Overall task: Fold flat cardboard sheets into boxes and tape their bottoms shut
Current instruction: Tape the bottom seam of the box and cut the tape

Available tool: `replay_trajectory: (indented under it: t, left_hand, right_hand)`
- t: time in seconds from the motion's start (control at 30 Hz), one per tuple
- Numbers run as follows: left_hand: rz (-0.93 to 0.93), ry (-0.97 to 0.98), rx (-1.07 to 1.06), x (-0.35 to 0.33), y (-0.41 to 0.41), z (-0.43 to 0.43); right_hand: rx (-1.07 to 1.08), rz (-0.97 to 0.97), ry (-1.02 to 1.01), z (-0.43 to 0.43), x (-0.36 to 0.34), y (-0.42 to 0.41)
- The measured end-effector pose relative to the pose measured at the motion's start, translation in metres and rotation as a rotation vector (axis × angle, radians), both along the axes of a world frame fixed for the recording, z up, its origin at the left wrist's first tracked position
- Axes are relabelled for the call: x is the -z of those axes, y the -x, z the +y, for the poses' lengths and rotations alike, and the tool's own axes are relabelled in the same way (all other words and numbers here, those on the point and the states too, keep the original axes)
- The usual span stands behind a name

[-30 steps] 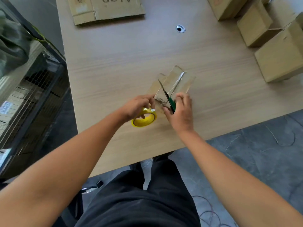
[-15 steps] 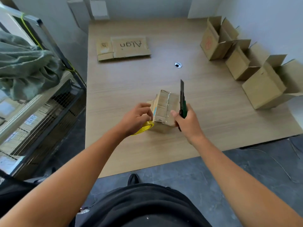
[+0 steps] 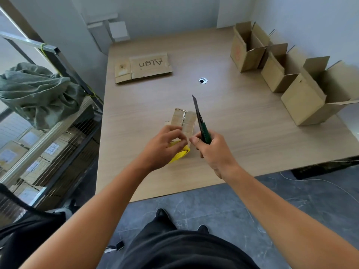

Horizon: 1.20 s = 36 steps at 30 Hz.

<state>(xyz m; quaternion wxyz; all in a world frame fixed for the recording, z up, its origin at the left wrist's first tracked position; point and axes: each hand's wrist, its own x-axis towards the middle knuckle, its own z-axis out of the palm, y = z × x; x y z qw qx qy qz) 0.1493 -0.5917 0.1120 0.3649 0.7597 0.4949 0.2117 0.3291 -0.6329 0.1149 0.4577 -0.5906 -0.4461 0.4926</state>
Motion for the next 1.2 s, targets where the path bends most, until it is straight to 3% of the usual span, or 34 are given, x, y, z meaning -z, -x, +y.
replay_trajectory:
  t: [0.1,0.2,0.27,0.43,0.63,0.8,1.0,1.2]
  left_hand:
    - [-0.125,0.153,-0.049,0.009,-0.012,-0.023]
    - [-0.415,0.376,-0.127,0.01,-0.019,-0.044]
    - [-0.436,0.386,-0.08,0.006,-0.017,-0.043]
    - [0.167,0.225,0.129,-0.023,0.014,0.031]
    - [0.593,0.094,0.326,-0.063,0.013,0.149]
    - [0.785,0.019,0.326,-0.016,0.0,0.232]
    - [0.676,0.081,0.371,0.058,-0.001,0.278]
    - [0.376,0.359,0.414,0.095,0.017,0.289]
  right_hand:
    - [0.027,-0.02,0.007,0.001,-0.005,-0.017]
    - [0.024,0.0,0.057,0.003,-0.007,-0.034]
    - [0.02,0.002,0.083,0.0,-0.004,-0.042]
    - [0.342,0.151,0.122,0.008,0.004,-0.063]
    - [0.524,0.168,0.048,0.07,0.031,-0.045]
    - [0.645,0.225,0.189,0.137,0.082,-0.028]
    - [0.7,0.189,0.382,0.175,0.138,-0.024]
    - [0.482,0.352,0.681,0.193,0.167,-0.01]
